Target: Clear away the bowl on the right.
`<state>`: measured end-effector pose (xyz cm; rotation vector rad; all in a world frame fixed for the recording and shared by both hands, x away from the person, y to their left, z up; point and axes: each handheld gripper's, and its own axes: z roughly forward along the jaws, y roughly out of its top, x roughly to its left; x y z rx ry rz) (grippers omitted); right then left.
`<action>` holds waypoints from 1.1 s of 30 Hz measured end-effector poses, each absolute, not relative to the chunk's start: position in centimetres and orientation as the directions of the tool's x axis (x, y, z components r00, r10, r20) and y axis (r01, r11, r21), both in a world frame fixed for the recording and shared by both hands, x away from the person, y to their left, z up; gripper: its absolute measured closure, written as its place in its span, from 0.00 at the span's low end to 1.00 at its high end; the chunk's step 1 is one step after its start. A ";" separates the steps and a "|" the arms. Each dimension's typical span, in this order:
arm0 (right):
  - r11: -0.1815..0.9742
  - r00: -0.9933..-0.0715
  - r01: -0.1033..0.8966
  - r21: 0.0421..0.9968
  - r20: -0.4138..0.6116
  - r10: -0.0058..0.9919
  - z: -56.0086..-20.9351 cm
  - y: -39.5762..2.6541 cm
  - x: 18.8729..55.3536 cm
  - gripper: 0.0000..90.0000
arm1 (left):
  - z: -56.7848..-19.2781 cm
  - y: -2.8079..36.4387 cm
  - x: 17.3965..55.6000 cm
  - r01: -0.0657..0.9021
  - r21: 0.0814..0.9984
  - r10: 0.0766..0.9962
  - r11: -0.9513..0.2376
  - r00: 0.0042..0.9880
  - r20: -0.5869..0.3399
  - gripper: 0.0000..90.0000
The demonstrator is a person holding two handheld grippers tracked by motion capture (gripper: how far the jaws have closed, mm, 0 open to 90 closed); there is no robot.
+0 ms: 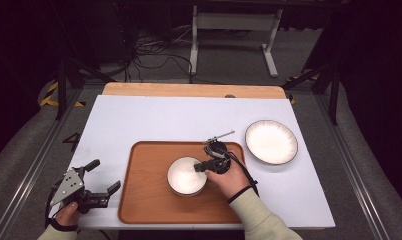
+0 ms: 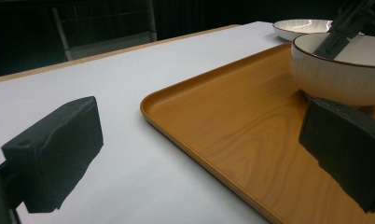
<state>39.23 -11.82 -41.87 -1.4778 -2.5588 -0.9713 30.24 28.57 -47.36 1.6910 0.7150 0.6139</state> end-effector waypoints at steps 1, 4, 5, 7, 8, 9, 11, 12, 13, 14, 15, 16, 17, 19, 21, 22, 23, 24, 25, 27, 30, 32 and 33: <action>0.354 -0.549 0.791 0.500 0.322 0.771 -41.9 -11.9 39.2 0.88 | -47.3 28.6 30.2 0.141 0.974 0.733 -0.176 0.680 0.034 0.00; 0.339 -0.553 0.782 0.523 0.333 0.763 -41.8 -12.2 39.2 0.85 | -47.3 28.6 30.2 0.142 0.974 0.733 -0.175 0.679 0.032 0.00; 0.335 -0.554 0.780 0.529 0.334 0.763 -41.7 -12.3 39.2 0.85 | -47.3 28.6 30.2 0.141 0.974 0.733 -0.176 0.679 0.033 0.00; 0.336 -0.559 0.774 0.537 0.331 0.760 -41.6 -12.4 39.2 0.83 | -47.3 28.6 30.2 0.142 0.974 0.733 -0.174 0.679 0.032 0.00; 0.334 -0.561 0.772 0.541 0.331 0.759 -41.6 -12.5 39.2 0.82 | -47.3 28.6 30.2 0.142 0.974 0.734 -0.174 0.679 0.032 0.00; 0.334 -0.561 0.772 0.541 0.331 0.759 -41.6 -12.5 39.2 0.82 | -47.3 28.6 30.2 0.142 0.974 0.734 -0.174 0.679 0.032 0.00; 0.336 -0.573 0.760 0.556 0.331 0.750 -41.4 -12.7 39.2 0.79 | -47.4 28.6 30.2 0.142 0.975 0.734 -0.173 0.679 0.031 0.00; 0.336 -0.579 0.754 0.564 0.329 0.746 -41.3 -12.7 39.1 0.78 | -47.3 28.6 30.2 0.142 0.975 0.733 -0.173 0.679 0.032 0.00; 0.334 -0.586 0.746 0.576 0.329 0.741 -41.1 -12.8 39.1 0.78 | -47.3 28.6 30.2 0.142 0.975 0.733 -0.173 0.679 0.032 0.00; 0.333 -0.602 0.728 0.599 0.326 0.729 -40.9 -12.9 39.0 0.78 | -47.4 28.6 30.2 0.141 0.975 0.734 -0.172 0.678 0.031 0.00; 0.333 -0.602 0.728 0.599 0.326 0.729 -40.9 -12.9 39.0 0.78 | -47.4 28.6 30.2 0.141 0.975 0.734 -0.172 0.678 0.031 0.00; 0.333 -0.611 0.717 0.612 0.321 0.724 -40.7 -12.9 38.8 0.78 | -47.4 28.6 30.2 0.142 0.975 0.734 -0.172 0.678 0.031 0.00; 0.332 -0.617 0.708 0.623 0.317 0.721 -40.5 -12.9 38.7 0.77 | -47.3 28.6 30.3 0.141 0.974 0.732 -0.175 0.680 0.033 0.00; 0.329 -0.638 0.675 0.661 0.298 0.710 -40.0 -13.0 38.5 0.76 | -47.3 28.6 30.3 0.142 0.975 0.733 -0.172 0.679 0.031 0.00; 0.328 -0.649 0.655 0.680 0.284 0.706 -39.7 -13.1 38.3 0.76 | -47.4 28.6 30.3 0.142 0.975 0.733 -0.172 0.679 0.030 0.00; 0.327 -0.654 0.646 0.690 0.279 0.703 -39.5 -13.1 38.3 0.75 | -47.3 28.6 30.3 0.142 0.975 0.733 -0.172 0.680 0.030 0.00; 0.327 -0.657 0.638 0.697 0.272 0.703 -39.4 -13.1 38.2 0.75 | -47.3 28.6 30.3 0.142 0.975 0.733 -0.172 0.680 0.030 0.00; 0.327 -0.661 0.631 0.703 0.267 0.701 -39.3 -13.1 38.2 0.74 | -47.3 28.6 30.3 0.144 0.975 0.733 -0.171 0.679 0.029 0.00; 0.329 -0.668 0.619 0.713 0.256 0.699 -39.2 -13.2 38.1 0.74 | -47.3 28.6 30.3 0.145 0.975 0.732 -0.171 0.681 0.027 0.00; 0.332 -0.680 0.593 0.734 0.236 0.694 -38.9 -13.2 37.9 0.73 | -47.4 28.6 30.3 0.143 0.975 0.733 -0.167 0.680 0.026 0.00; 0.339 -0.699 0.563 0.754 0.215 0.682 -38.6 -13.3 37.8 0.71 | -47.4 28.6 30.3 0.144 0.975 0.733 -0.167 0.680 0.026 0.00; 0.345 -0.710 0.542 0.766 0.197 0.676 -38.4 -13.4 37.7 0.71 | -47.4 28.6 30.3 0.144 0.975 0.733 -0.167 0.679 0.025 0.00; 0.346 -0.717 0.530 0.774 0.191 0.671 -38.4 -13.4 37.7 0.70 | -47.4 28.6 30.3 0.142 0.976 0.734 -0.164 0.678 0.025 0.00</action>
